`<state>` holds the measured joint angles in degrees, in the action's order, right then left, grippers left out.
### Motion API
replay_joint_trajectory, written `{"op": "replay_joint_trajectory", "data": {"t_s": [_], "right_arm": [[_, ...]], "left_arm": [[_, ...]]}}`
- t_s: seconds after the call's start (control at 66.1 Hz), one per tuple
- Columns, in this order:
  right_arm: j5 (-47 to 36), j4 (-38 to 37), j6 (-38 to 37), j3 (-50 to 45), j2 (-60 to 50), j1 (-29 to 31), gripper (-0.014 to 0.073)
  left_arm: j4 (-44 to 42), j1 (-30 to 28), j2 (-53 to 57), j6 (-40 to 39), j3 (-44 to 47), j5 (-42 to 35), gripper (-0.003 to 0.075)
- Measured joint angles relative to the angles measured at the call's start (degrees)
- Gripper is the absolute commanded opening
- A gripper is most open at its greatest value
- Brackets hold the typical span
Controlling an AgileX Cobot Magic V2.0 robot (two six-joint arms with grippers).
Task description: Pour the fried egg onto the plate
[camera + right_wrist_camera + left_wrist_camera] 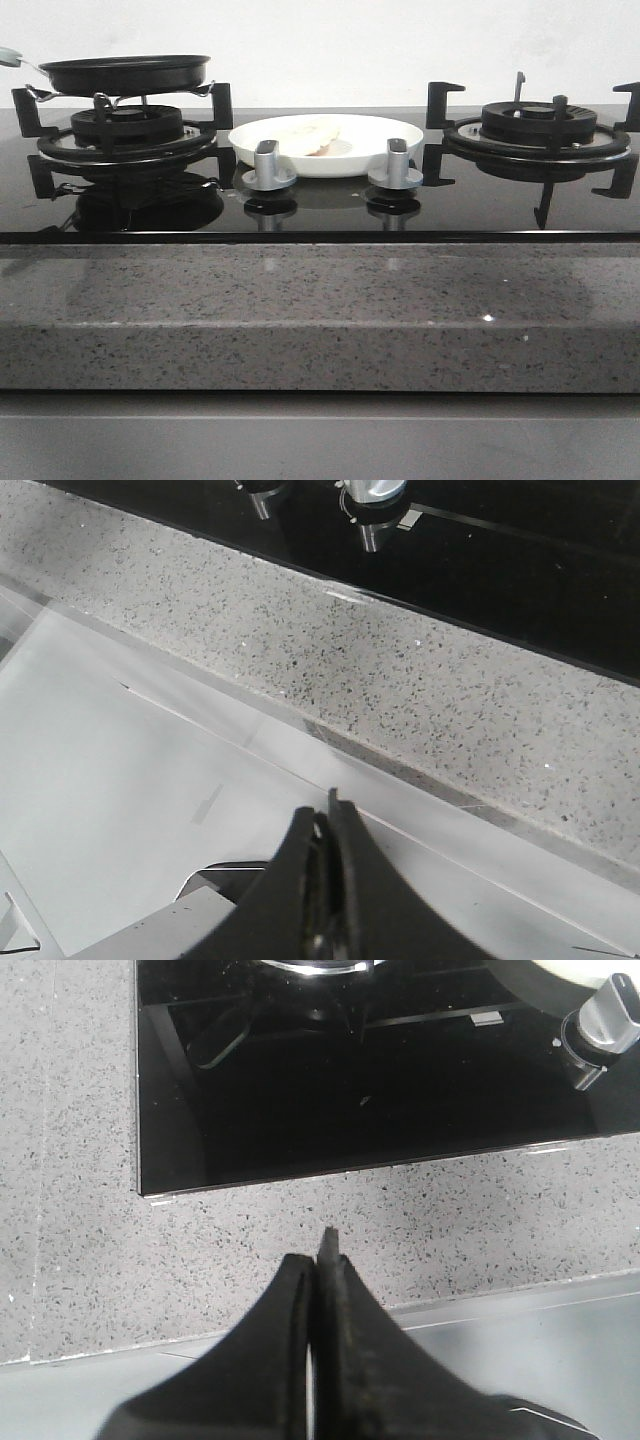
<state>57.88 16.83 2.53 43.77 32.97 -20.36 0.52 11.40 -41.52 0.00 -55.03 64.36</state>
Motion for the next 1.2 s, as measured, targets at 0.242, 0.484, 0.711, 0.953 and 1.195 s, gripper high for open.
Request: {"op": "replay_joint_trajectory", "data": {"t_s": [0.242, 0.484, 0.711, 0.953, 1.195], "right_arm": [[0.21, 0.0, 0.0, 0.0, 0.0, 0.0, -0.0068], [0.28, 0.0, 0.0, 0.0, 0.0, 0.0, -0.0068], [0.28, 0.0, 0.0, 0.0, 0.0, 0.0, -0.0068], [0.28, 0.0, 0.0, 0.0, 0.0, 0.0, -0.0068], [0.34, -0.11, 0.0, 0.0, -0.04, 0.0, -0.0068]], "left_arm": [[-1.32, -2.38, 10.21, 0.0, 9.8, -11.71, -0.002], [-0.52, -6.83, 25.19, 0.0, 32.67, -37.61, -0.002], [3.31, -8.57, 36.76, 0.0, 49.02, -52.78, -0.002], [4.75, -8.57, 41.76, 0.0, 55.33, -64.36, -0.002], [4.85, -8.57, 41.75, 0.0, 55.33, -66.41, -0.002]]}}
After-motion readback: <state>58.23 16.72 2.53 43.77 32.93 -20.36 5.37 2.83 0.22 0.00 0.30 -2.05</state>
